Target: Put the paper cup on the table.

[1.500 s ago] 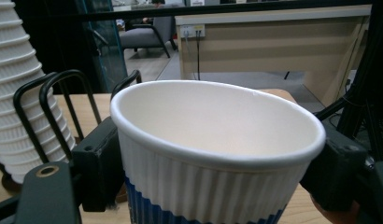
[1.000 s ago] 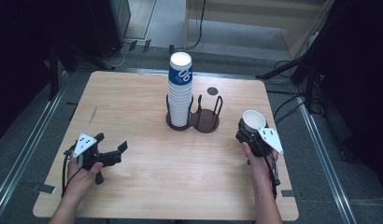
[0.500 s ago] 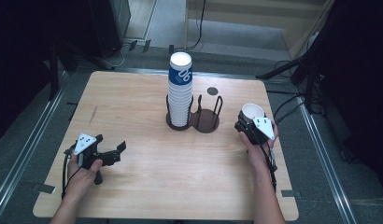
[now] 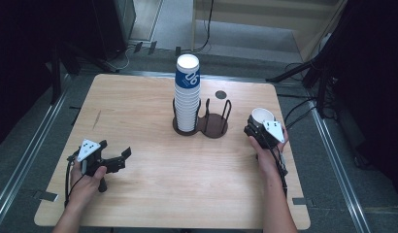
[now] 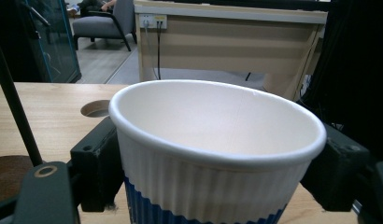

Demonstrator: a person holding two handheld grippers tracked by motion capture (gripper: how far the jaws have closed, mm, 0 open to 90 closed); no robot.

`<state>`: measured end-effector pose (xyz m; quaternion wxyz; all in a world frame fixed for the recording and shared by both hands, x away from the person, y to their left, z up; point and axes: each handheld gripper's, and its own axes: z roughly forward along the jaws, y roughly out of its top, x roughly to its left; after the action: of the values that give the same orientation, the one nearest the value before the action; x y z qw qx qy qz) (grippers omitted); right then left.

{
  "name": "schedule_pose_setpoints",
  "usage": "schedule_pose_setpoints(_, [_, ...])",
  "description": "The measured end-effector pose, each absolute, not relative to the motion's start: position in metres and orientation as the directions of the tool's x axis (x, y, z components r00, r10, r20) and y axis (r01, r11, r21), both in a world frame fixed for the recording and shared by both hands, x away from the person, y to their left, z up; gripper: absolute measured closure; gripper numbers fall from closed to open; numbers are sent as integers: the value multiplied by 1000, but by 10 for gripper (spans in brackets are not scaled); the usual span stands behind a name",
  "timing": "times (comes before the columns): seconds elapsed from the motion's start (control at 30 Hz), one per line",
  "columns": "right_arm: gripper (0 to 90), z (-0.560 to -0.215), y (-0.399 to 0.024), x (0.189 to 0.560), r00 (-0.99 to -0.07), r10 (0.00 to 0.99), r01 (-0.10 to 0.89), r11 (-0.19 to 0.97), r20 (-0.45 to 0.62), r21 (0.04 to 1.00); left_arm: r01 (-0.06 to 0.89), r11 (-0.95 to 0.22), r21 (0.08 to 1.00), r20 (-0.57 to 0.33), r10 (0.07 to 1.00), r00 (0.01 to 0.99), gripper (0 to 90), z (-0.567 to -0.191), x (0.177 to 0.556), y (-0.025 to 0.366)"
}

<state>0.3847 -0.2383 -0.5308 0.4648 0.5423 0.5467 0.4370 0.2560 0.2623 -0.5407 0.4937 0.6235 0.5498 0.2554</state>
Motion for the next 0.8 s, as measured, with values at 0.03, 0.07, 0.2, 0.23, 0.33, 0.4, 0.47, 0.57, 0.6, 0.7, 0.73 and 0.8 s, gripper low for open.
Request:
schedule_pose_setpoints(0.03, [187,-531,-239,385,25,999,183,35,-40,983,433,92,897,-224,938,265,0,-541,256,262])
schedule_pose_setpoints(0.07, [186,-531,-240,385,27,999,185,32,-38,982,433,91,897,-225,937,267,0,-541,256,262])
schedule_pose_setpoints(0.2, [184,-533,-240,385,15,999,195,26,-29,981,435,87,896,-224,936,274,0,-542,256,261])
schedule_pose_setpoints(0.23, [183,-534,-240,385,14,999,197,35,-38,980,436,83,896,-220,936,274,0,-542,256,261])
schedule_pose_setpoints(0.33, [180,-536,-240,385,13,999,201,45,-49,979,436,82,896,-219,936,275,0,-542,256,261])
schedule_pose_setpoints(0.4, [179,-537,-240,386,16,999,205,40,-45,978,436,86,896,-223,936,273,0,-542,256,261])
schedule_pose_setpoints(0.47, [178,-539,-241,386,15,999,211,36,-40,977,436,87,896,-225,935,275,0,-542,256,261])
schedule_pose_setpoints(0.57, [174,-541,-241,385,12,999,214,27,-31,977,436,90,895,-230,932,279,0,-541,256,261])
schedule_pose_setpoints(0.6, [171,-541,-241,385,13,999,214,26,-29,977,437,89,895,-229,932,279,0,-541,256,261])
schedule_pose_setpoints(0.7, [165,-542,-241,384,10,1000,216,7,-9,976,438,86,895,-228,932,282,0,-542,256,262])
schedule_pose_setpoints(0.73, [160,-543,-240,384,9,1000,219,7,-9,976,439,90,894,-231,932,280,0,-542,256,261])
schedule_pose_setpoints(0.8, [142,-544,-240,384,7,1000,224,7,-9,975,439,88,894,-230,932,281,0,-542,256,262])
